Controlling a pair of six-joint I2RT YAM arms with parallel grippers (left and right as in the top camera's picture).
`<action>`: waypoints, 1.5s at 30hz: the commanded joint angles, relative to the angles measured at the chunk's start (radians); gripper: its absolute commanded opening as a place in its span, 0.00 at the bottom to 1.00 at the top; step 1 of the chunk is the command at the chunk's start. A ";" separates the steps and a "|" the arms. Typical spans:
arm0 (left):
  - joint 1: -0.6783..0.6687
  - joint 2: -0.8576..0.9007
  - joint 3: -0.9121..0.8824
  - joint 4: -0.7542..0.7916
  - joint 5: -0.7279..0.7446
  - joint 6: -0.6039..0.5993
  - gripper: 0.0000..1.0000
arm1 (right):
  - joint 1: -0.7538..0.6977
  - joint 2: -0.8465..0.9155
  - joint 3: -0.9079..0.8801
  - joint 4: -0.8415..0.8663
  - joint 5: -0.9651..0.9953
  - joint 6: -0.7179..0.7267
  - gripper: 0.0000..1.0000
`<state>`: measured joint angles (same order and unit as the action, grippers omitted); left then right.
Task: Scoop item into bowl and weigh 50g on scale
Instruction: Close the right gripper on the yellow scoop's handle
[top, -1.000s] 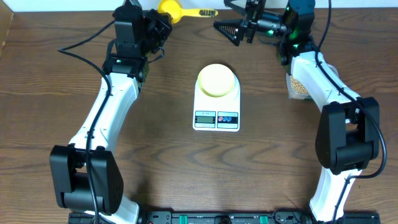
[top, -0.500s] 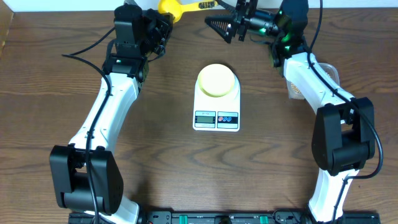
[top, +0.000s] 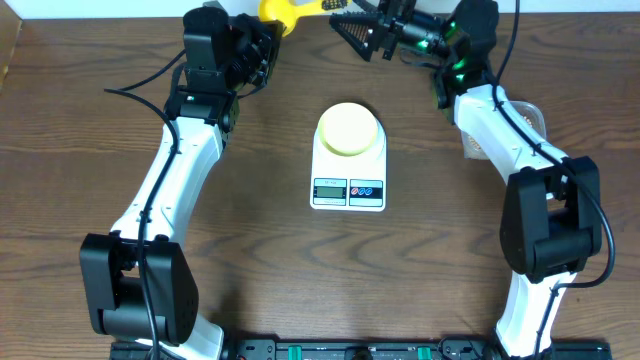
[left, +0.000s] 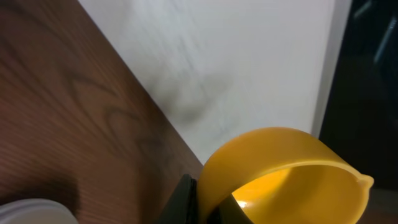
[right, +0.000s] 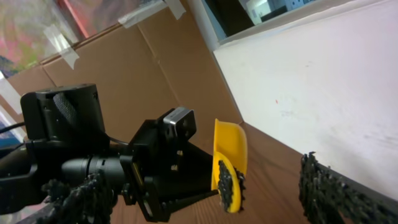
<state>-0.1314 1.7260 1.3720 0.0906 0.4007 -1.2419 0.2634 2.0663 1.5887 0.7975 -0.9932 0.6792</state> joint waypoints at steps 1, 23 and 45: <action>-0.001 -0.017 0.021 0.016 0.045 -0.017 0.08 | 0.023 -0.005 0.019 0.003 0.034 0.016 0.91; -0.002 -0.017 0.021 0.017 0.064 0.097 0.08 | 0.032 -0.005 0.019 0.003 0.076 0.015 0.40; -0.006 -0.017 0.021 0.029 0.063 0.097 0.08 | 0.037 -0.005 0.019 -0.005 0.067 0.015 0.13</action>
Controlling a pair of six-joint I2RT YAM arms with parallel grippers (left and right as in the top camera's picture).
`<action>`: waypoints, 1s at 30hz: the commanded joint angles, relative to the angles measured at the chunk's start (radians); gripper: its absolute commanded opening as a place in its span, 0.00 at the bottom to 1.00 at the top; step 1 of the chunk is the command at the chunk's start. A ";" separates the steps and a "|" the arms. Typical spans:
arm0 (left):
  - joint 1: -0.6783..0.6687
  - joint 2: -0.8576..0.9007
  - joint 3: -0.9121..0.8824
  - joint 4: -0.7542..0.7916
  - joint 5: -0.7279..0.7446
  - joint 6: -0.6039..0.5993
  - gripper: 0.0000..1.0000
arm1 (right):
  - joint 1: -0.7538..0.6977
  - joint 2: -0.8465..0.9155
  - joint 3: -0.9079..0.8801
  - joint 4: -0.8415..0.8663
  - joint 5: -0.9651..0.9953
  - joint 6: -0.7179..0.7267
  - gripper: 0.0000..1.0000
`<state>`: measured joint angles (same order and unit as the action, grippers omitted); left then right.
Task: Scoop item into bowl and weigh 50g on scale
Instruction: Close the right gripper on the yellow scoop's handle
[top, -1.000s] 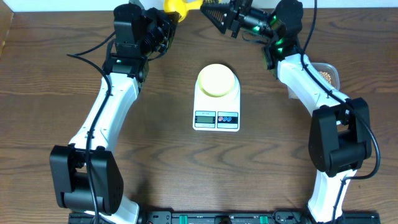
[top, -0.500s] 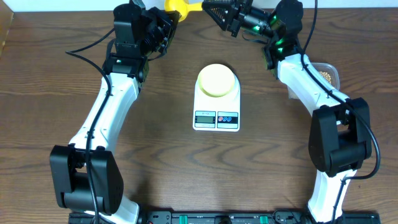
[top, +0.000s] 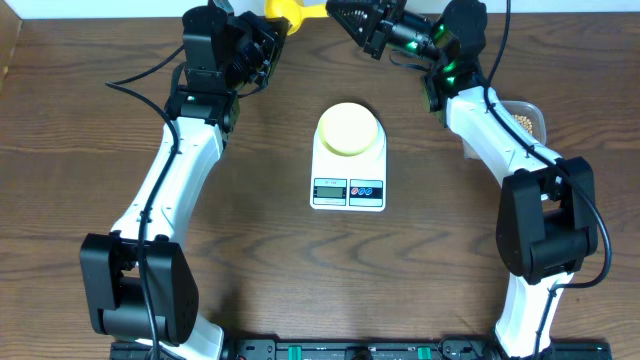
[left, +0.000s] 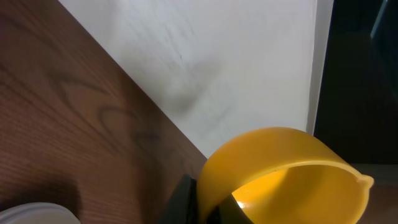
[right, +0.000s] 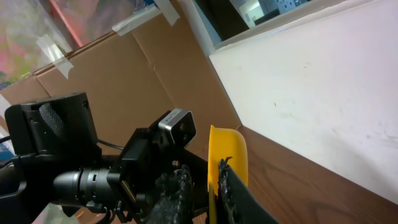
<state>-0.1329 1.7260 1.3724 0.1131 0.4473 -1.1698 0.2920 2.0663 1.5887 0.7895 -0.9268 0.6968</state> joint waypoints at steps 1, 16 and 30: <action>-0.004 -0.017 0.020 0.006 0.016 0.025 0.08 | 0.009 -0.005 0.019 0.003 0.001 -0.002 0.11; -0.004 -0.017 0.020 0.006 0.016 0.024 0.08 | 0.018 -0.005 0.019 -0.001 -0.017 -0.003 0.01; -0.004 -0.017 0.020 0.005 0.017 0.025 0.86 | 0.014 -0.005 0.019 -0.001 -0.022 -0.023 0.01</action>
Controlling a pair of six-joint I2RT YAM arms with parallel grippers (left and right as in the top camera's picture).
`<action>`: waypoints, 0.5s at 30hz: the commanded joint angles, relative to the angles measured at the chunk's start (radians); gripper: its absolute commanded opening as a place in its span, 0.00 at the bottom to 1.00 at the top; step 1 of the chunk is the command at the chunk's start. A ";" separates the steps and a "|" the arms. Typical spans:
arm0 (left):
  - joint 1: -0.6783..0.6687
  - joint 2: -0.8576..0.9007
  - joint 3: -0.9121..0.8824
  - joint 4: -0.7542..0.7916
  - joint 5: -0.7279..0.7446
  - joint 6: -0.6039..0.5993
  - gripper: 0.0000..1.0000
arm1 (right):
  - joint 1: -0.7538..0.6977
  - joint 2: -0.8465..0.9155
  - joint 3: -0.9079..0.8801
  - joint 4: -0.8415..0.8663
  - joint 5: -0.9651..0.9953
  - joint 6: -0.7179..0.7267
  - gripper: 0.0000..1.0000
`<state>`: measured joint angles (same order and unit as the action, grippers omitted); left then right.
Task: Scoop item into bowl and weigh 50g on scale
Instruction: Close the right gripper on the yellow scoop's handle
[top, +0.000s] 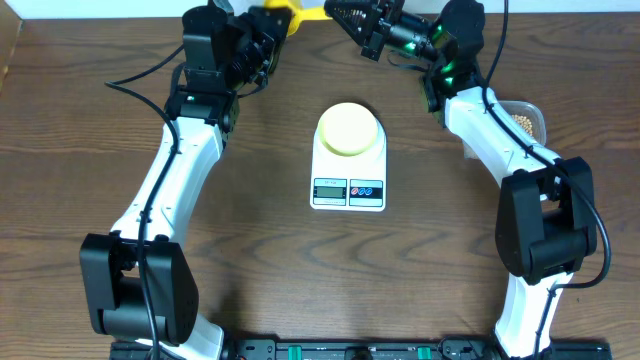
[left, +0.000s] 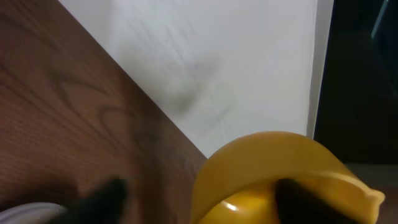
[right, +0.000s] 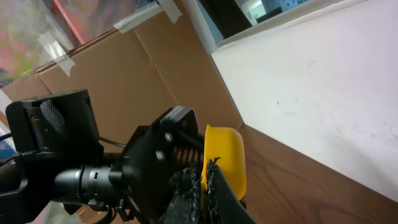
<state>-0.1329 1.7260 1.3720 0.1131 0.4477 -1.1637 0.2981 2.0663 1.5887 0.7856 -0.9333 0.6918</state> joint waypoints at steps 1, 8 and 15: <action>-0.004 -0.017 0.021 0.005 0.017 0.019 0.86 | 0.008 -0.005 0.019 0.003 -0.015 -0.020 0.01; -0.004 -0.017 0.021 0.005 0.017 0.019 0.86 | -0.004 -0.005 0.019 -0.012 -0.012 -0.047 0.01; -0.004 -0.017 0.021 0.005 0.016 0.019 0.86 | -0.039 -0.005 0.019 -0.050 0.019 -0.120 0.01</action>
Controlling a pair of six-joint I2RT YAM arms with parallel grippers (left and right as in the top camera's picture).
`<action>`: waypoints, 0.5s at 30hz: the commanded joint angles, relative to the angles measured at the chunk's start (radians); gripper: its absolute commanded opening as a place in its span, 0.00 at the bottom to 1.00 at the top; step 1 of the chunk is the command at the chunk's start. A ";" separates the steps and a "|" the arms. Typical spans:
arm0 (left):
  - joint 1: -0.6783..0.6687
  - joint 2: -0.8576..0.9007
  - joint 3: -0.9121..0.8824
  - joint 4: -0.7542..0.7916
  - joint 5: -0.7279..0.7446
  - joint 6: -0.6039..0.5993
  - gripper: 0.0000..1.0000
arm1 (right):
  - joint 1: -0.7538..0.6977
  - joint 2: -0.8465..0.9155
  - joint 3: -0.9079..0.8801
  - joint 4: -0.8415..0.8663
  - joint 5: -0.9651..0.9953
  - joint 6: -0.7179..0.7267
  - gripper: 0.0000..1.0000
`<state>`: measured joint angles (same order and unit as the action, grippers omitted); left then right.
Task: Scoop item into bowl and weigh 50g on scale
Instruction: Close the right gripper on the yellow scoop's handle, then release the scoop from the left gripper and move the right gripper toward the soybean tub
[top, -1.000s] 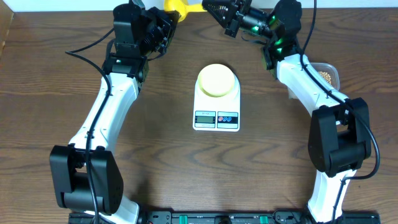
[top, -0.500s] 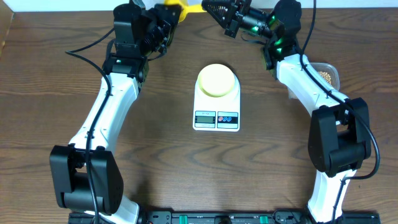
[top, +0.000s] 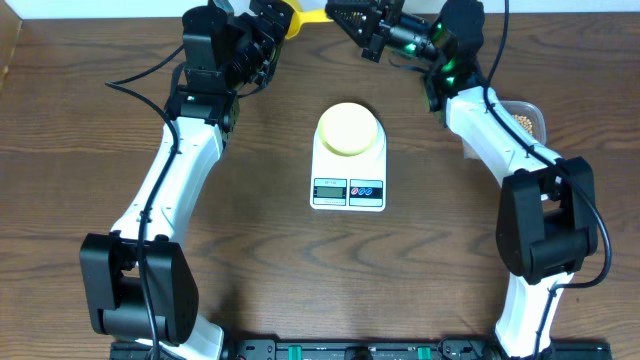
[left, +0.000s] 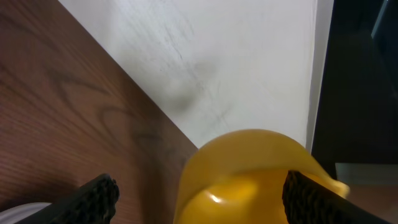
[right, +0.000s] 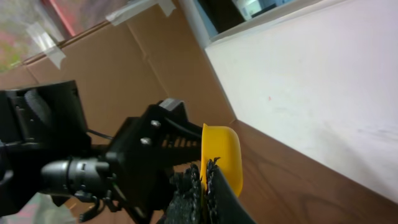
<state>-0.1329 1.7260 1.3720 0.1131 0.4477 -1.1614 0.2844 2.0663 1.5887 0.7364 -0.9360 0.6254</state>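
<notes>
A yellow scoop (top: 298, 13) hangs at the table's far edge between both arms. My right gripper (top: 343, 17) is shut on the scoop's thin rim (right: 222, 154), its fingers (right: 194, 186) pressed together on it. My left gripper (left: 202, 202) stands open, its fingers (left: 99, 194) wide apart on either side of the scoop's cup (left: 249, 177) without touching it. A white scale (top: 348, 160) sits mid-table with a pale yellow bowl (top: 348, 128) on its platform.
A clear container of tan grains (top: 523, 119) sits at the right, beside the right arm. A white wall (left: 217, 56) rises just behind the table's far edge. Cardboard (right: 118, 68) shows behind the left arm in the right wrist view.
My left gripper's fingers have spread fully apart from the scoop. The right gripper stays shut on the scoop and has barely shifted.
First my left gripper held the yellow scoop at the far edge, with the right gripper open near it. Then the right gripper's fingers were around the scoop's rim. After that it was shut on the rim while the left was opening. Now only the right holds it.
</notes>
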 joint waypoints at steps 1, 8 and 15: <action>-0.004 -0.017 0.021 0.005 0.016 0.017 0.86 | -0.035 -0.005 0.019 -0.005 0.031 -0.067 0.01; -0.004 -0.017 0.021 -0.008 0.016 0.043 0.86 | -0.106 -0.005 0.019 -0.070 0.078 -0.183 0.01; -0.004 -0.017 0.021 -0.108 0.017 0.043 0.86 | -0.191 -0.005 0.019 -0.120 0.105 -0.261 0.01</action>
<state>-0.1329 1.7260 1.3724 0.0341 0.4477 -1.1435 0.1284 2.0663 1.5887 0.6178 -0.8650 0.4263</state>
